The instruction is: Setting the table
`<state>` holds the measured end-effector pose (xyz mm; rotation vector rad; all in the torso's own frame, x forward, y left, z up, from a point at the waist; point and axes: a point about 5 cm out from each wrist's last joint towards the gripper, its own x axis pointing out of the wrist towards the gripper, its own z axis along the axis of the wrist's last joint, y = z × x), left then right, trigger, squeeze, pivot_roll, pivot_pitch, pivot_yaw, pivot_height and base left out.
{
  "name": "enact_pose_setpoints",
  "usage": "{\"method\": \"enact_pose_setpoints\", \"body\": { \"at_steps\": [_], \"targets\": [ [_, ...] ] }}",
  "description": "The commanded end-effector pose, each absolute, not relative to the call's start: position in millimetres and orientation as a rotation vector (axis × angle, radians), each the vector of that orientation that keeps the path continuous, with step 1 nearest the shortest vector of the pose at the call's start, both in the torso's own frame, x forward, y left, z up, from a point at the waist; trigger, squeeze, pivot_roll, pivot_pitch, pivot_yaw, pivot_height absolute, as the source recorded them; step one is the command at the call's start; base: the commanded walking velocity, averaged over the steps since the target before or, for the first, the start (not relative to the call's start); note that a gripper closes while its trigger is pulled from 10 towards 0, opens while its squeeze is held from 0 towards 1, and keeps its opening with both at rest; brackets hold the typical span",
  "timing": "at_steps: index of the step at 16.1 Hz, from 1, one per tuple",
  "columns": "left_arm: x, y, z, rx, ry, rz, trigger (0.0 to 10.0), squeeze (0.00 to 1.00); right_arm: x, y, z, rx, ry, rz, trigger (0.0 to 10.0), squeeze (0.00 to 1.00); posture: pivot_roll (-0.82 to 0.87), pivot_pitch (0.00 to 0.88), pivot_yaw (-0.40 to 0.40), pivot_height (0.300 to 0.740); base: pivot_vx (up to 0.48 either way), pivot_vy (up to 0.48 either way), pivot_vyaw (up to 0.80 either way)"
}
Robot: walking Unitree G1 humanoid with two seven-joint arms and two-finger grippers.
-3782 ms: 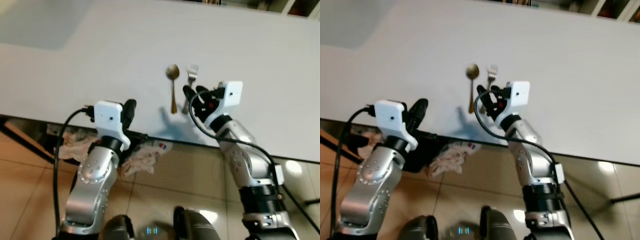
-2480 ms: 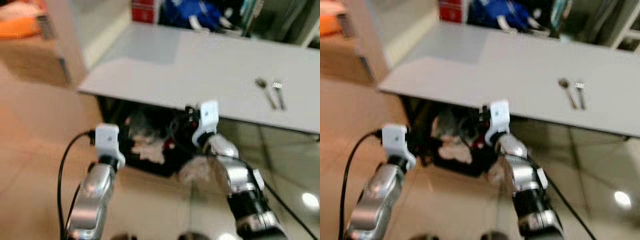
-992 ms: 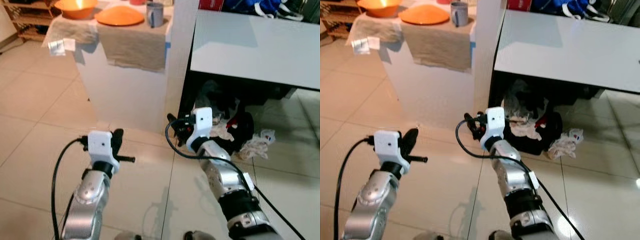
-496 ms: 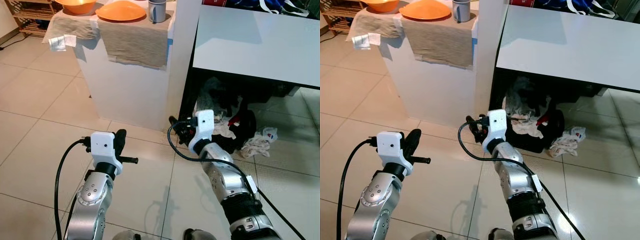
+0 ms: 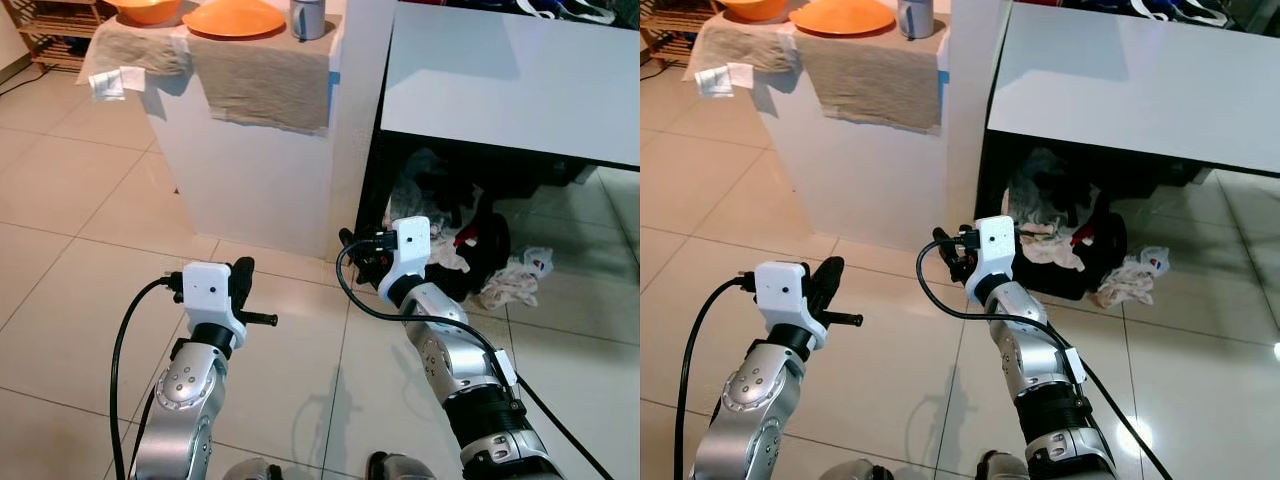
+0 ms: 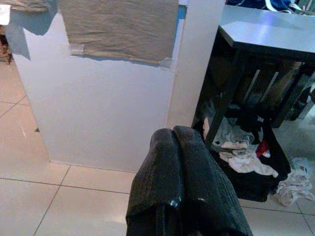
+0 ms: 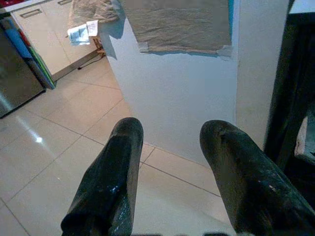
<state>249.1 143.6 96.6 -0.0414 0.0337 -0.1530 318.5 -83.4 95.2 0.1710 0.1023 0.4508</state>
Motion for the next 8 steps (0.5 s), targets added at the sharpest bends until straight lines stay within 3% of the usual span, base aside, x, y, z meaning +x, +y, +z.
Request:
{"method": "enact_pose_setpoints", "body": {
  "at_steps": [1,8],
  "targets": [
    [249.6,142.1,99.6,-0.032,0.03,-0.16,10.0,0.0,319.3,-85.1,98.9,0.178,0.094,0.441,10.0,0.0,-0.05,0.127,0.02,0.74,0.0,0.0,0.0],
    [255.0,148.9,105.2,-0.021,0.025,-0.156,10.0,0.0,323.7,-79.7,102.5,0.177,0.08,0.438,10.0,0.0,-0.03,0.124,0.053,0.74,0.0,0.0,0.0]
  ]
}}
